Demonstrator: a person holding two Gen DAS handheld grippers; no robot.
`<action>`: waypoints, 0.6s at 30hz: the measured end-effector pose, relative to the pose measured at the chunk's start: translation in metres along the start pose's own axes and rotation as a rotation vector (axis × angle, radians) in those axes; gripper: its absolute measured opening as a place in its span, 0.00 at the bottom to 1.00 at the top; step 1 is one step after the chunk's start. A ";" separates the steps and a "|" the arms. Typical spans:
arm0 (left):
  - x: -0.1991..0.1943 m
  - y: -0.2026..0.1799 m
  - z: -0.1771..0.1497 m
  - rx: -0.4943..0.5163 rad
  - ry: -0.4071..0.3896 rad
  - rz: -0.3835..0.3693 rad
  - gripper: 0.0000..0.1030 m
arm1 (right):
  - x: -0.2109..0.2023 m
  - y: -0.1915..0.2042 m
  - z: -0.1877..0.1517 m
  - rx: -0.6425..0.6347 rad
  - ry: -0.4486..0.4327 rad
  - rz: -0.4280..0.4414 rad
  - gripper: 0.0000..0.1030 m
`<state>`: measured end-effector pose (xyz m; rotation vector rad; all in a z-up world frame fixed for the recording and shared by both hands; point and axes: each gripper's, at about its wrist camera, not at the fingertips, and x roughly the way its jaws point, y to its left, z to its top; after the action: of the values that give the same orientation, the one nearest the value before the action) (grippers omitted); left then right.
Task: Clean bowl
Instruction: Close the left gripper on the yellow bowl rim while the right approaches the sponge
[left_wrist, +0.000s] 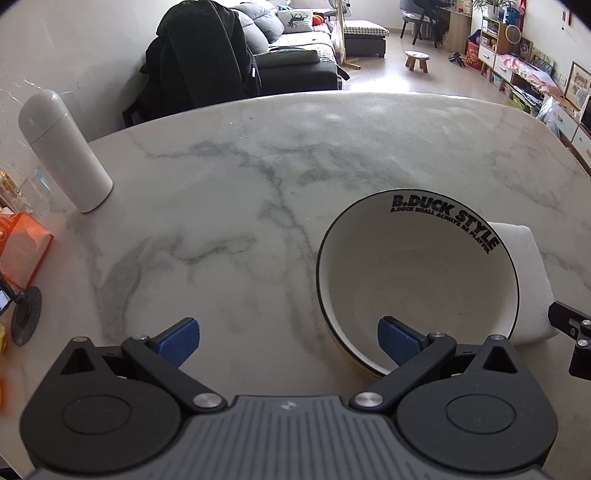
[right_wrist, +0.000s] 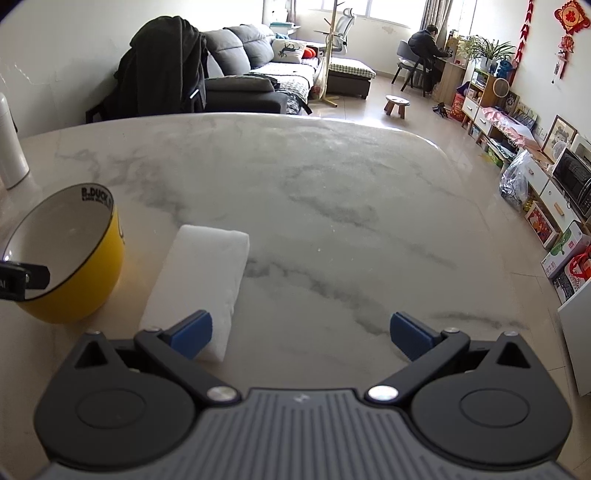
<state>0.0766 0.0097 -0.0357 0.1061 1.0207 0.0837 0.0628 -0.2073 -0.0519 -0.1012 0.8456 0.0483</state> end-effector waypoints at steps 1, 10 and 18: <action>0.001 0.000 0.001 -0.005 0.009 -0.012 0.99 | 0.001 0.000 0.000 0.001 0.001 0.003 1.00; 0.022 0.013 -0.003 -0.126 0.076 -0.163 1.00 | 0.002 0.006 0.007 0.037 -0.001 0.041 1.00; 0.022 0.013 -0.008 -0.124 0.021 -0.183 1.00 | 0.015 0.013 0.008 0.111 0.032 0.119 1.00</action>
<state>0.0812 0.0259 -0.0566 -0.1018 1.0390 -0.0191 0.0778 -0.1933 -0.0583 0.0527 0.8836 0.1115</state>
